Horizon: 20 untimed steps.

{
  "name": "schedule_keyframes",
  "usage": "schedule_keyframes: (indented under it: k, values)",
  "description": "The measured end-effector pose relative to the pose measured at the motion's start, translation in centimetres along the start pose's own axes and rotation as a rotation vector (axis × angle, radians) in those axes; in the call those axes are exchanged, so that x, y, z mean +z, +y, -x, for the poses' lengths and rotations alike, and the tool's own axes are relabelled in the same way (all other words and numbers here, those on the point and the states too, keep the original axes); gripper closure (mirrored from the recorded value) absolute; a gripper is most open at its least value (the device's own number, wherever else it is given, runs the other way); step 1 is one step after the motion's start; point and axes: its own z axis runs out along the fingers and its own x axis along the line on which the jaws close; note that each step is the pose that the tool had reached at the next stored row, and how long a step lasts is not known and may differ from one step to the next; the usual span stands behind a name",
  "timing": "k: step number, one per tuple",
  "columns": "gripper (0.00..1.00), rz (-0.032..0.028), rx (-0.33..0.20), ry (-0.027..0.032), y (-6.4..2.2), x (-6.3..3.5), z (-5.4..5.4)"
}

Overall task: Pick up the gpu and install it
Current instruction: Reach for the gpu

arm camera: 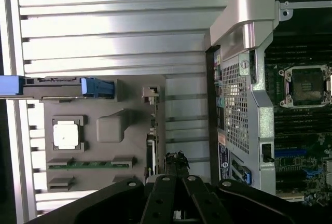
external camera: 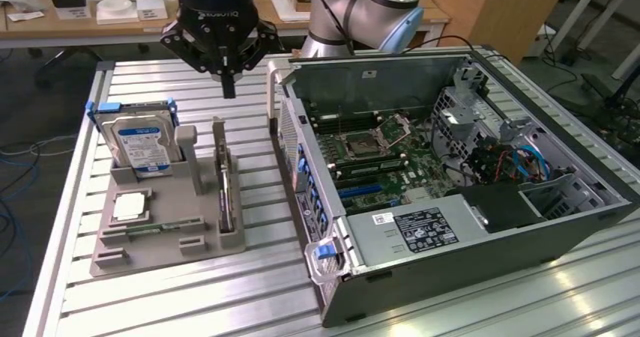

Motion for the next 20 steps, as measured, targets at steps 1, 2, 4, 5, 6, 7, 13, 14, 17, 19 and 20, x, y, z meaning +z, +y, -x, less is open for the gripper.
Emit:
schedule_keyframes:
  k: [1,2,4,5,6,7,13,14,17,19,20]
  values:
    - [0.89,-0.0001,0.000,0.0001,-0.01,0.00,-0.1]
    - [0.89,-0.0001,0.000,0.0001,-0.02,0.00,-0.2]
    - [0.89,-0.0001,0.000,0.0000,-0.03,0.00,-0.4]
    - [0.89,0.0000,0.000,0.0000,-0.04,0.00,-0.6]
    - [0.89,-0.0001,0.000,0.0000,-0.05,0.00,-0.7]
    - [0.89,-0.0001,0.000,0.0000,-0.06,0.00,-0.8]
    - [0.89,-0.0001,0.000,0.0000,-0.12,0.01,-1.5]
    - [0.89,-0.0001,0.000,0.0000,-0.13,0.01,-1.7]
    - [0.89,0.0000,0.000,0.0000,-0.16,0.02,-2.1]
    - [0.89,-0.0001,0.000,0.0001,-0.18,0.01,-2.4]
    - [0.89,0.0000,0.000,0.0000,-0.20,0.02,-2.6]
